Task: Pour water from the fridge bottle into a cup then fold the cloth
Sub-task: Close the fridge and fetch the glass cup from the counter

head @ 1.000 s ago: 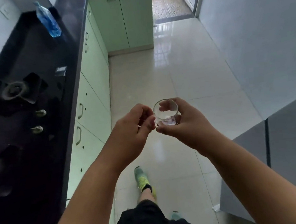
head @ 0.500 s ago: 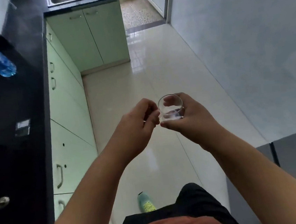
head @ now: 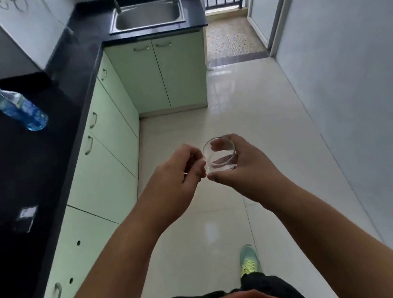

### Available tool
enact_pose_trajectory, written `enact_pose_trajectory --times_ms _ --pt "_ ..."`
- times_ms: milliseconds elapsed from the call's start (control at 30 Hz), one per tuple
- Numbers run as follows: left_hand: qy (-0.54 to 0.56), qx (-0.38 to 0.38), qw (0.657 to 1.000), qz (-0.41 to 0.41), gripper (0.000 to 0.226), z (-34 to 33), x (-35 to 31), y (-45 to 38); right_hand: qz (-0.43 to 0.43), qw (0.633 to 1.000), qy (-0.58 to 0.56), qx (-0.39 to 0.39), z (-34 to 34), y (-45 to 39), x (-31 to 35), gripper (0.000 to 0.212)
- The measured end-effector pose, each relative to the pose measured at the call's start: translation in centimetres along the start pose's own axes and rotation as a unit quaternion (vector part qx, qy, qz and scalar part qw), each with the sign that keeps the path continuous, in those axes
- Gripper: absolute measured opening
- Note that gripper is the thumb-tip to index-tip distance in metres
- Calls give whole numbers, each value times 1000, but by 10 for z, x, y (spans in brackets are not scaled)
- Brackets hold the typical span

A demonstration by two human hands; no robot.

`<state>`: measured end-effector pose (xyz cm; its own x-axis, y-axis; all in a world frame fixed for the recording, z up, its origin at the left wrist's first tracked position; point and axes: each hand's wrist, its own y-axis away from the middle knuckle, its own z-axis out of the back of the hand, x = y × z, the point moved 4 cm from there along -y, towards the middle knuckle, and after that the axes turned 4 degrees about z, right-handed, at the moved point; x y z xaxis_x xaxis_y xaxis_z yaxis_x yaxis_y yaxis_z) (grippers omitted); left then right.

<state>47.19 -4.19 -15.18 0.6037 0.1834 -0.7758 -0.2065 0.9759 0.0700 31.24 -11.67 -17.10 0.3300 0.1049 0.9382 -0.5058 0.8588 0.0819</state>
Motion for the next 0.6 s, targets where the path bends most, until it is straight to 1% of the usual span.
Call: enact_pose_trajectory --times_ms 167,367,600 --pt "23 -61 997 42 4 14 -10 -62 23 997 15 76 23 -88 17 53" --pt "33 -107 990 86 4 45 12 -122 46 985 59 157 11 -183 35 57" --pt "41 -121 987 97 4 100 73 -221 40 981 75 172 -37 -307 48 58"
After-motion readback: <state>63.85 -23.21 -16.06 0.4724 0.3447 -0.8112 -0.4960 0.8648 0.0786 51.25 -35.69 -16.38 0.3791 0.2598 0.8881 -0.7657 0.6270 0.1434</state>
